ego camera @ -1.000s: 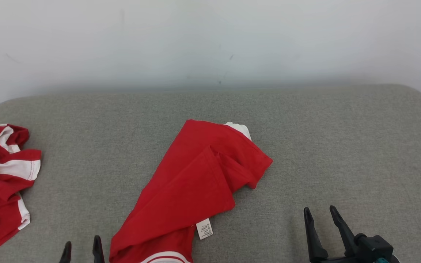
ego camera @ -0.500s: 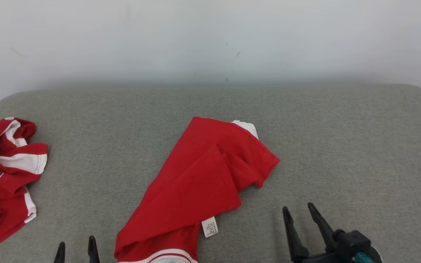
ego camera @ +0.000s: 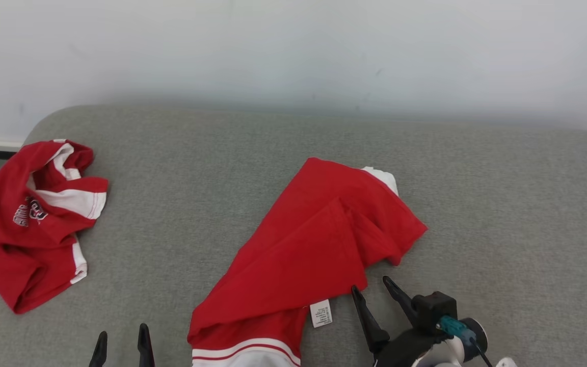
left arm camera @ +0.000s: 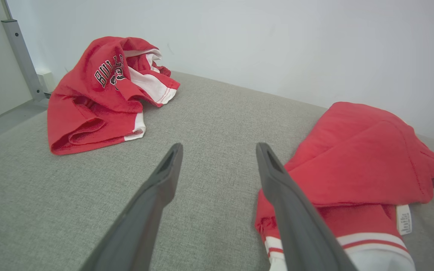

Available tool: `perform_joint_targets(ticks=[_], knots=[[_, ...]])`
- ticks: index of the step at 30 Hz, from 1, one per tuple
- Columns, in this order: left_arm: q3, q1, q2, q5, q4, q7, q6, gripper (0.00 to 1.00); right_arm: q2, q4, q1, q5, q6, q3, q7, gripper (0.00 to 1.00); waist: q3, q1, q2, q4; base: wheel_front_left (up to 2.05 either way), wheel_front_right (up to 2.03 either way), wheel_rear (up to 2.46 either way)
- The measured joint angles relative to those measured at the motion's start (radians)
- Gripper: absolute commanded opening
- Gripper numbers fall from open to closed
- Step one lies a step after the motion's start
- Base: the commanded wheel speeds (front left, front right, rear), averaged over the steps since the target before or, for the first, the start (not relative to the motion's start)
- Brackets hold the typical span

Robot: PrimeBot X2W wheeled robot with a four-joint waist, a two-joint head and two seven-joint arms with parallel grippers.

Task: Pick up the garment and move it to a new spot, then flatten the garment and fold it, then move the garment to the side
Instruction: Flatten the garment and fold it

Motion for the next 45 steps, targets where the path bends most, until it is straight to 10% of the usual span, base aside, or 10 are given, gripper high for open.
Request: perform_joint_targets(ticks=[10, 11, 12, 13, 24, 45], knots=[[-0.028, -0.007, 0.000, -0.015, 0.009, -0.001, 0.008, 1.00, -0.001, 0.206, -0.110, 0.026, 0.000, 0.039, 0.000, 1.00, 0.020, 0.0000, 0.0000, 0.072, 0.00, 0.00, 0.00], [-0.029, -0.007, 0.000, -0.016, 0.009, -0.001, 0.009, 1.00, -0.001, 0.213, -0.119, 0.031, 0.000, 0.043, 0.000, 0.70, 0.021, 0.0001, 0.0000, 0.078, 0.00, 0.00, 0.00], [-0.029, -0.007, 0.000, -0.016, 0.009, -0.001, 0.010, 1.00, 0.000, 0.214, -0.127, 0.037, 0.000, 0.046, 0.000, 0.04, 0.022, 0.0000, 0.0000, 0.083, 0.00, 0.00, 0.00], [-0.029, -0.007, 0.000, -0.017, 0.009, -0.001, 0.010, 1.00, 0.000, 0.213, -0.135, 0.037, 0.000, 0.046, 0.000, 0.00, 0.023, 0.0001, 0.0000, 0.086, 0.00, 0.00, 0.00], [-0.026, 0.017, 0.000, -0.024, 0.012, -0.001, 0.018, 1.00, -0.017, 0.095, -0.126, -0.017, 0.000, -0.039, 0.000, 0.00, -0.009, 0.0001, 0.0000, 0.058, 0.00, 0.00, 0.00], [-0.079, 0.045, 0.000, -0.058, 0.022, -0.002, 0.033, 1.00, -0.240, -0.285, 0.102, -0.026, 0.000, -0.370, 0.040, 0.00, -0.059, 0.0000, 0.0000, -0.106, 0.00, 0.00, 0.00]])
